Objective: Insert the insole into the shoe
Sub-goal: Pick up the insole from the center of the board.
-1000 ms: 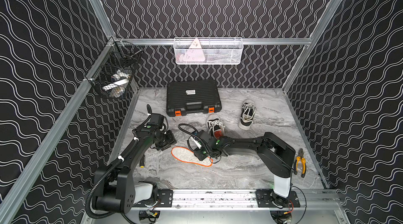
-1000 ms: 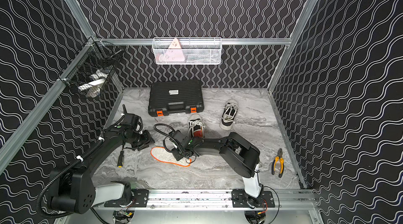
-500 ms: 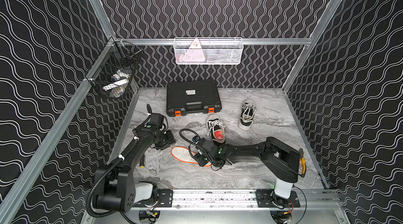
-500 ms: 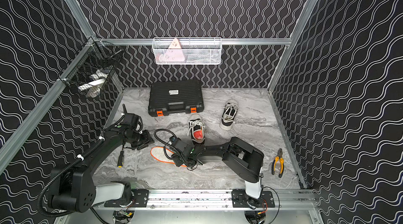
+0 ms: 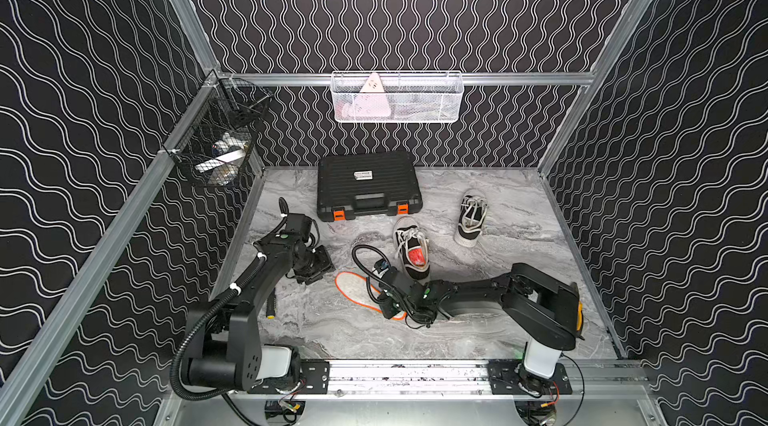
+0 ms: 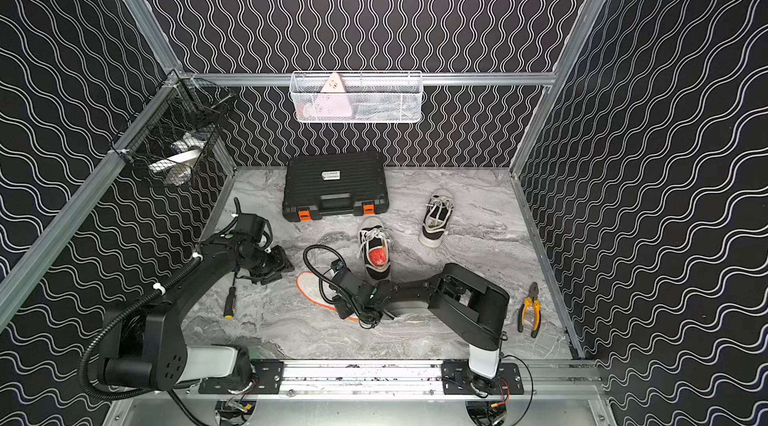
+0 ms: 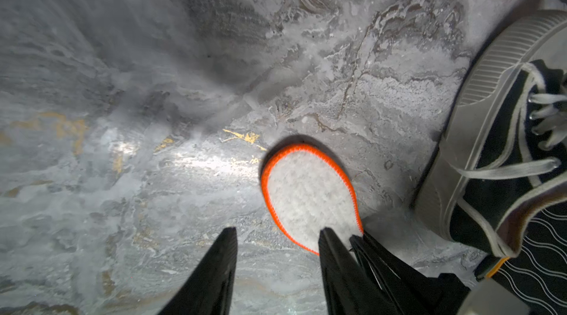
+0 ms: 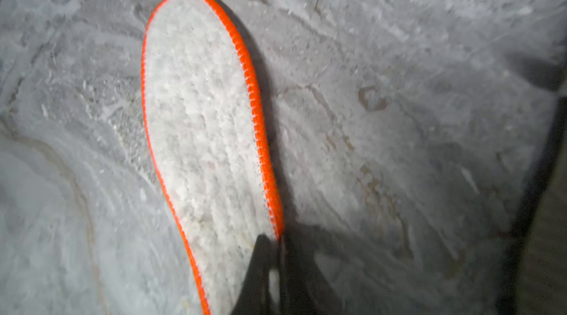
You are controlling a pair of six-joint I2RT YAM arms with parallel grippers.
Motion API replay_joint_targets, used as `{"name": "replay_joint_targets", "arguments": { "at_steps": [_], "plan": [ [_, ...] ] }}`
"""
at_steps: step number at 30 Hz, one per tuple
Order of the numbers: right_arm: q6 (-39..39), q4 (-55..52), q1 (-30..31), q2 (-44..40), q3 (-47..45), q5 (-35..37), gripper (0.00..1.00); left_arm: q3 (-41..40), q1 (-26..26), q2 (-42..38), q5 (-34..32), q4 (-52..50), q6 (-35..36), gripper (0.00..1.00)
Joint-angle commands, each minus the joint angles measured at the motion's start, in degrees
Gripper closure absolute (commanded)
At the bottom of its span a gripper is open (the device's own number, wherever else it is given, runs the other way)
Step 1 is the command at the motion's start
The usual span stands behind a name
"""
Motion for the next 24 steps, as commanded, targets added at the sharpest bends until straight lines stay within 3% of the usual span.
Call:
{"name": "replay_joint_targets", "arguments": {
  "at_steps": [1,8,16,20,24],
  "plan": [
    [2.3,-9.6,-0.7,-2.9,2.0,-3.7,1.00,0.3,-0.6,0.5,3.7,-0.1,1.1,0.52],
    [2.9,-11.8,-4.2,-10.0,4.0,-2.1,1.00,4.9,-1.0,1.4,9.8,-0.2,1.1,0.49],
    [4.7,-15.5,-12.6,-14.8,5.2,-10.5,1.00,9.0,-1.2,5.6,10.6,2.0,1.8,0.48],
    [4.8,-16.2,-16.1,-17.3,5.6,-15.2,1.00,7.6,-1.0,7.7,19.9,9.6,-0.7,0.45],
    [6.2,-19.2,-22.3,-18.4,7.4,-25.5,1.00,6.9,-1.0,9.0,29.4,17.2,-0.9,0.43]
  ]
}}
